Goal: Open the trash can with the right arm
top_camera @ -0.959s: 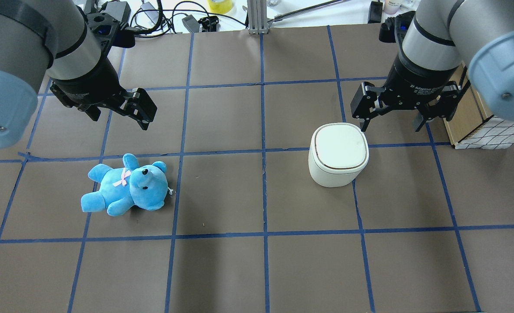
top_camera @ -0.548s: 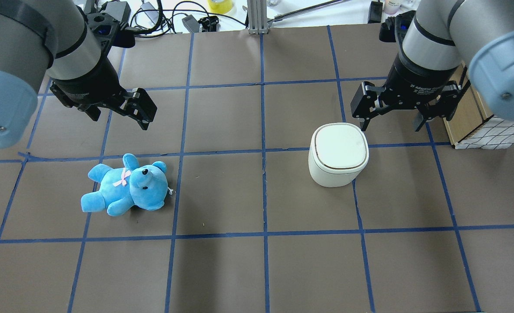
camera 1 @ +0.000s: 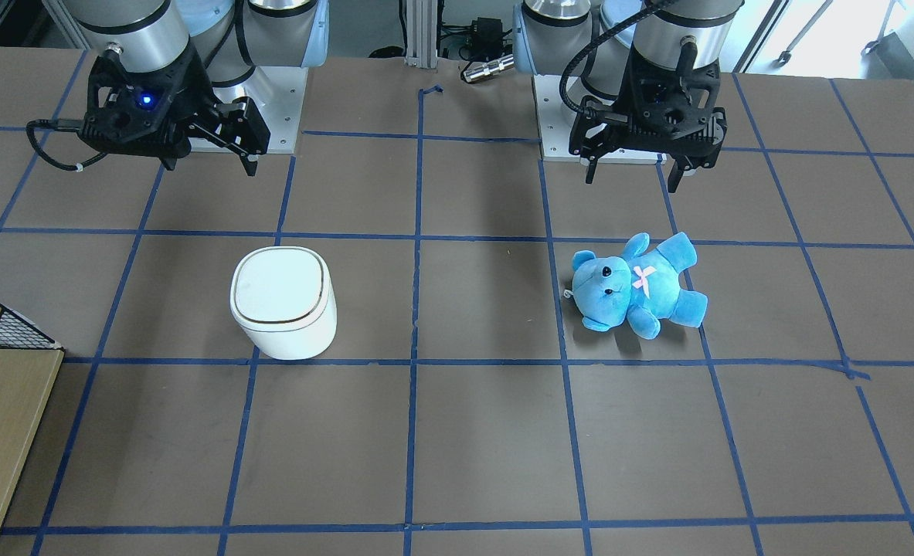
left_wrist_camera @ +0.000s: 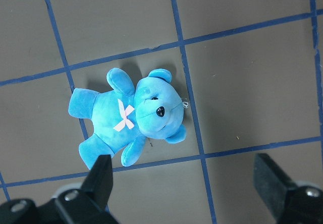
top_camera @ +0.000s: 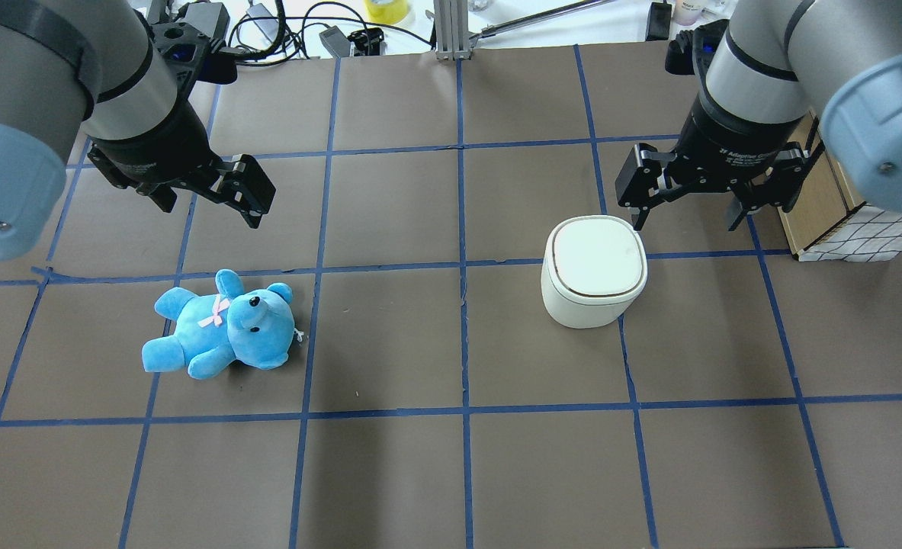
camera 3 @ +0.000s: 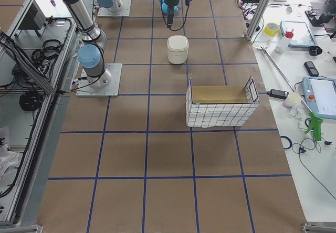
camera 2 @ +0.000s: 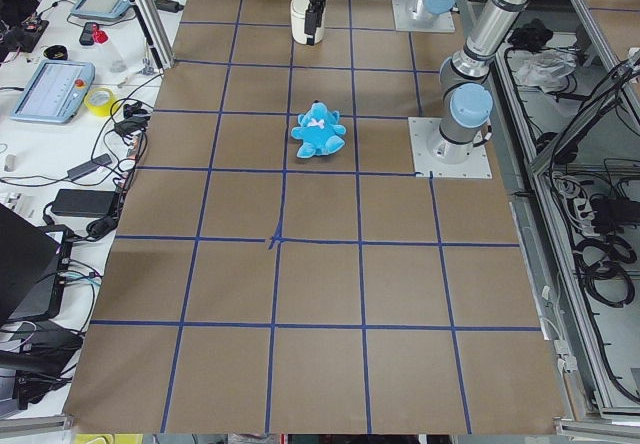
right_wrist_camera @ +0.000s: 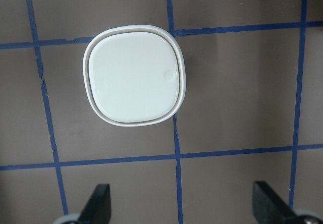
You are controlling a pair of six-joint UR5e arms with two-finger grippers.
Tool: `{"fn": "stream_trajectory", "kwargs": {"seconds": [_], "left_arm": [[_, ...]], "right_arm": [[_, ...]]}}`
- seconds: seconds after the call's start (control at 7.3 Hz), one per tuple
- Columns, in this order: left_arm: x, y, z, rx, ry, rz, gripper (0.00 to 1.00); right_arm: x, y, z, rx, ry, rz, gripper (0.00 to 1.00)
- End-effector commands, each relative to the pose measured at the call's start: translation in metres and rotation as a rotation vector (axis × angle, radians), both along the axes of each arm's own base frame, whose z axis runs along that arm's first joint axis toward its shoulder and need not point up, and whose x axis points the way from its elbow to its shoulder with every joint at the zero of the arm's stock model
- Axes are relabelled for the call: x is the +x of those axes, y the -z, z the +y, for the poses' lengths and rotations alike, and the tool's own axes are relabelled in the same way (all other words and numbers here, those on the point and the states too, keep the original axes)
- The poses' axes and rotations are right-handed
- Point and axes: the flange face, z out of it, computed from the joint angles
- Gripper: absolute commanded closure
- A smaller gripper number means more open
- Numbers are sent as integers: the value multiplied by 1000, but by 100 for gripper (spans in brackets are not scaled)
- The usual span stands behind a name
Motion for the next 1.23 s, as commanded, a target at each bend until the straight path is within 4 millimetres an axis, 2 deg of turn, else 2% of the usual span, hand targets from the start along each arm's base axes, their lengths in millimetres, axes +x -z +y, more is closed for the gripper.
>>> {"fn": "stream_trajectory", "kwargs": {"seconds": [0.0,0.82,1.1], "left_arm": [[0,0,0,0,0,0,0],[0,0,0,0,0,0,0],[0,0,0,0,0,0,0]], "right_arm": [[0,1,0,3,0,0,0],[0,1,-1,-4,-1,0,0],[0,3,0,0,2,0,4]]}}
